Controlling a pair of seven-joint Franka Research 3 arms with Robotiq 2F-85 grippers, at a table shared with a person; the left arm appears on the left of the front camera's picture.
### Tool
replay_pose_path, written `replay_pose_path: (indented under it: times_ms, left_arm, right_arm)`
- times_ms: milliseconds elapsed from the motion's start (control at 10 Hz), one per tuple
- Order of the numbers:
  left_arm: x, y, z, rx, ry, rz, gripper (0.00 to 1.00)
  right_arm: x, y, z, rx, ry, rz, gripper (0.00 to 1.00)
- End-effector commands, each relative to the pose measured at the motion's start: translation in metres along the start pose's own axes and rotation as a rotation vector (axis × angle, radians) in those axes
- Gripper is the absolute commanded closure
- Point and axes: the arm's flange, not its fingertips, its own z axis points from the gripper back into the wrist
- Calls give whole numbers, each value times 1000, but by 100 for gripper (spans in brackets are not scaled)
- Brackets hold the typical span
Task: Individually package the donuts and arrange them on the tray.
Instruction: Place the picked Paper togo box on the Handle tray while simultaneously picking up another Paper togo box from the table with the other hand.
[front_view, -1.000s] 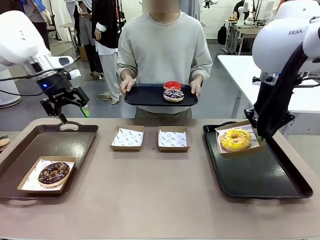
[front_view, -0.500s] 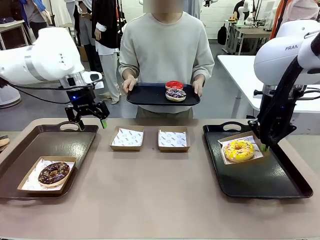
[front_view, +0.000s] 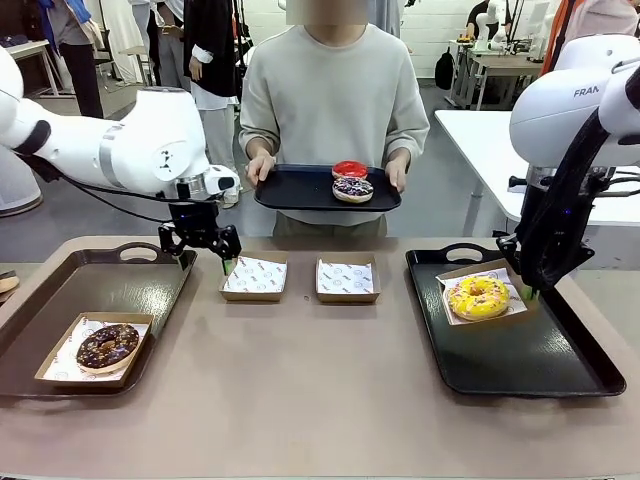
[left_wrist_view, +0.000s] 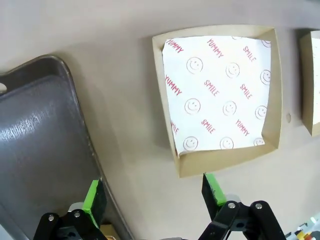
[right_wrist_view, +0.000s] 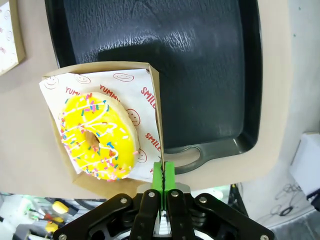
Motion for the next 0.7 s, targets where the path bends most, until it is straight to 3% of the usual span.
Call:
replay_pose_path:
  times_ms: [0,200,300,600]
  left_arm:
    - [16,-10,-1,40,-38,36,0]
    - [23,-7,1,5,-67,59,0]
    - [10,-9,-1,11,-23,13,0]
    - [10,-9,-1,11,-23,13,0]
  right_arm:
    - [-1,1,2,-1,-2,-16,99]
    - [-1,1,2,-1,-2,-16,99]
    - [-1,1,2,-1,-2,-16,99]
    - [-1,1,2,-1,-2,-16,99]
